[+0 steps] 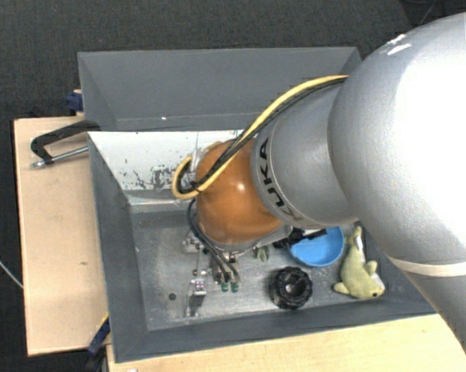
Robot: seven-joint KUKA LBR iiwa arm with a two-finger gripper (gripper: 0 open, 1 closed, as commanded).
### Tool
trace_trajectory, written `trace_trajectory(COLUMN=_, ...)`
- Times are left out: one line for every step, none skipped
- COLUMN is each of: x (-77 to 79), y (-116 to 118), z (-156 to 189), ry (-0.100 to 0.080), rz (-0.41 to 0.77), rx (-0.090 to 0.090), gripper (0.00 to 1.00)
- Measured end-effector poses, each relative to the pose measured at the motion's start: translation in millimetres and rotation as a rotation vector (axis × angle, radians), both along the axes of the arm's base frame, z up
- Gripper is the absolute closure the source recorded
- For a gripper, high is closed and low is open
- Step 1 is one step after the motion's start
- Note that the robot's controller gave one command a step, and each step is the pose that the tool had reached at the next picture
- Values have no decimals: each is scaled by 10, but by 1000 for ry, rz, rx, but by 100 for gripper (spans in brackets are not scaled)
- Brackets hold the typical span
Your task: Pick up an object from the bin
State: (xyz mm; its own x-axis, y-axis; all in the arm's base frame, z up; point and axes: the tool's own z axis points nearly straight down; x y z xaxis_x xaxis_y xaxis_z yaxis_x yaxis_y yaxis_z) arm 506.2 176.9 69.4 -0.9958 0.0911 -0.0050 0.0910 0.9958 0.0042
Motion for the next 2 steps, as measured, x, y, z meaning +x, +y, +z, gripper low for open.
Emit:
trace_trajectory(x=96, y=-1146, z=52, ry=0, rz=77, rx=-4, gripper=0)
trace_trajectory(x=-65, y=-1683, z=496, ry=-2, rz=267, rx=-6, gripper=0)
